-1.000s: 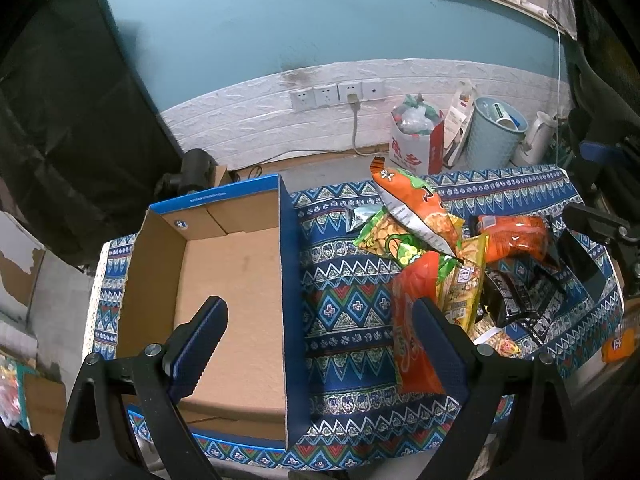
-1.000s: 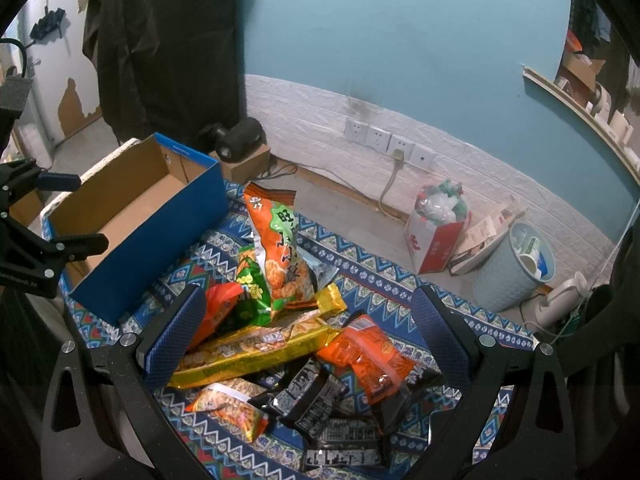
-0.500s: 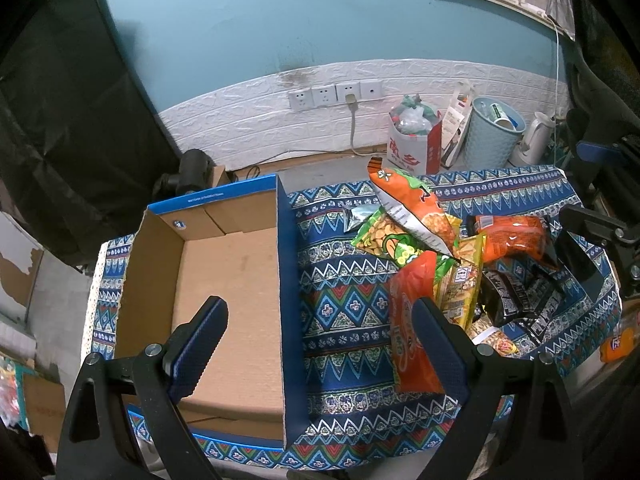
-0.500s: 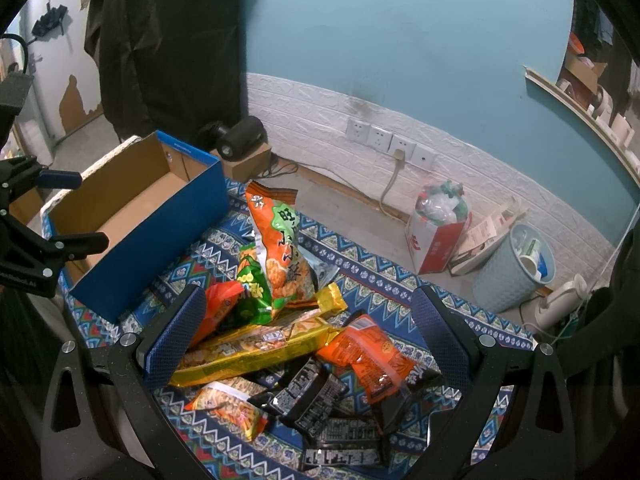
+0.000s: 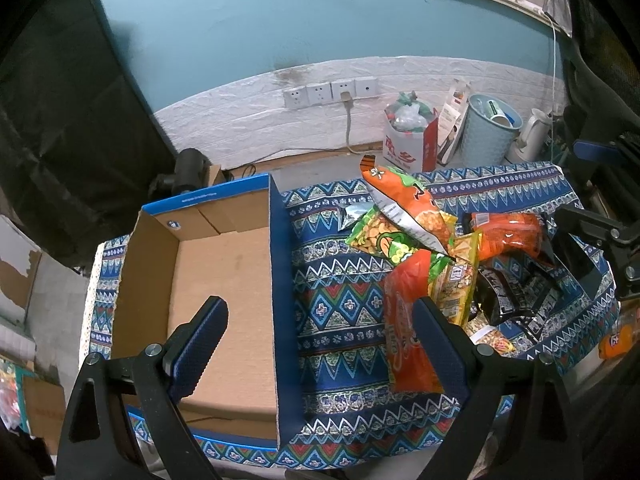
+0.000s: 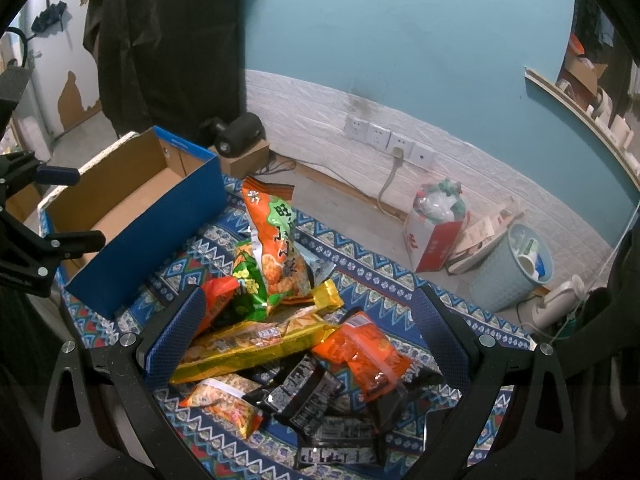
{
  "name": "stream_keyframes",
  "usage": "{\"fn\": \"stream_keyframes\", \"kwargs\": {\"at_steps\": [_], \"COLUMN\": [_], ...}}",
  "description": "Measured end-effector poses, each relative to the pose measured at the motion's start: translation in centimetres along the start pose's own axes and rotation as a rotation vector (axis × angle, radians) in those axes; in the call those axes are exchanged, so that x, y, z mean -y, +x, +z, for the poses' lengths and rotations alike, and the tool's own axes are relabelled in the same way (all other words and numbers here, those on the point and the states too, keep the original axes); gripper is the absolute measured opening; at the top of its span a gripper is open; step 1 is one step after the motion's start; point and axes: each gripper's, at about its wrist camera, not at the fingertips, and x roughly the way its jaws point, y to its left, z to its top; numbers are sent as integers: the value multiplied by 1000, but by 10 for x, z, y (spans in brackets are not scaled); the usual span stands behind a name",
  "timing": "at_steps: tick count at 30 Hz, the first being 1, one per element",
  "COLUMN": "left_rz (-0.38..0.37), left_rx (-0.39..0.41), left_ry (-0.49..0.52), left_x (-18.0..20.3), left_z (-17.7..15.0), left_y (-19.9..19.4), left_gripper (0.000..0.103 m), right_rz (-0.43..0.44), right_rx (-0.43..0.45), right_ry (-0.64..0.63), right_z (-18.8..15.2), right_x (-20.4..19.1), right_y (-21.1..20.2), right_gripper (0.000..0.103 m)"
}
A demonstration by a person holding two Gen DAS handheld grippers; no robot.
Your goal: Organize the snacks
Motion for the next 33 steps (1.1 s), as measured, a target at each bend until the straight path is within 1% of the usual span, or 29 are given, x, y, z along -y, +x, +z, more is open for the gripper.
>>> {"fn": "stream_keyframes", "kwargs": {"at_steps": [13, 21, 27, 31, 33], "left_rz": [-1, -5, -41, -54, -77], "left_rx": [0, -16, -69, -107, -139], "left_ry": [18, 28, 13, 21, 14], "left_x": [8, 16, 18, 27, 31], "left_z": [1, 2, 1, 0, 1], "left_y": [1, 7, 22, 36, 46], "left_gripper": [94, 94, 94, 94, 94], "right_rz": [-9, -18, -35, -52, -55], "right_rx": [-3, -11, -40, -77, -97], "right_ry": [-9, -16, -16, -11, -10], "right_z": [3, 2, -3, -7, -9], "right_x": [2, 6, 16, 30, 37], "right_y": [0, 2, 11, 26, 35], "right_gripper": [100, 100, 100, 100, 100]}}
